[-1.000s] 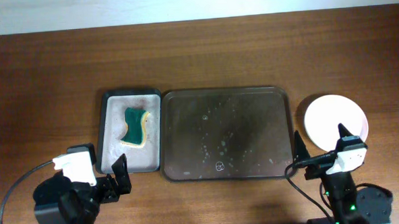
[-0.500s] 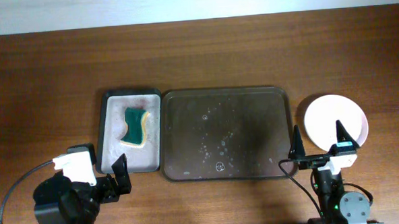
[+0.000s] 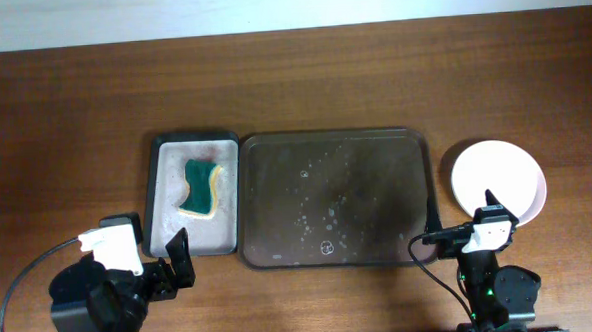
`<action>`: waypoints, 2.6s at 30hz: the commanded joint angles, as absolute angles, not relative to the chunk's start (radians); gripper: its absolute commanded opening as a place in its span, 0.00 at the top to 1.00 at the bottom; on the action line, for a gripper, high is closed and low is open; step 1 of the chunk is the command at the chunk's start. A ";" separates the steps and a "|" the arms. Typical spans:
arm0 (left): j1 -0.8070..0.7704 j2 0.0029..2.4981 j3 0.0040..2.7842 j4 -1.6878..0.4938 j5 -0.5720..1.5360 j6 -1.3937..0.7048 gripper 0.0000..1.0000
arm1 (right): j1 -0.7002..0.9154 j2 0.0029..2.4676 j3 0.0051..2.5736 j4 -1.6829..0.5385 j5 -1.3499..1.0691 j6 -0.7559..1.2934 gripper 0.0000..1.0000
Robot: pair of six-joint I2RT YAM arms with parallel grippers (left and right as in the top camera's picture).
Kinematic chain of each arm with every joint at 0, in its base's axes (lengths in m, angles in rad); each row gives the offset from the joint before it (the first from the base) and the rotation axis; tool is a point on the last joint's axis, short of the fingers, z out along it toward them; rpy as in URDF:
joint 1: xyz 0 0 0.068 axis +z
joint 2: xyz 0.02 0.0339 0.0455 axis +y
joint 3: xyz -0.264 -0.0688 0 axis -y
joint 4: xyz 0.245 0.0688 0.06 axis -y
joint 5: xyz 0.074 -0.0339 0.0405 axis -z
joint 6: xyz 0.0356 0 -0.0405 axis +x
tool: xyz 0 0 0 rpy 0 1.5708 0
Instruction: Clean dirty plates on tray and stack at the side
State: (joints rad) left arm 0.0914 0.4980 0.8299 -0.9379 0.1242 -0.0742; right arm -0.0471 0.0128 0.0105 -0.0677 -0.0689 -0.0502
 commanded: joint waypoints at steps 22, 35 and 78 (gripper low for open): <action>0.094 0.494 0.823 -0.937 0.135 -0.059 0.00 | -0.054 0.003 0.006 -0.073 -0.074 -0.052 0.01; 0.028 0.193 0.460 -0.624 0.114 -0.059 0.01 | -0.054 0.003 0.006 -0.073 -0.074 -0.052 0.01; -0.019 0.005 0.009 -0.073 0.089 -0.029 0.01 | -0.054 0.003 0.006 -0.073 -0.074 -0.052 0.01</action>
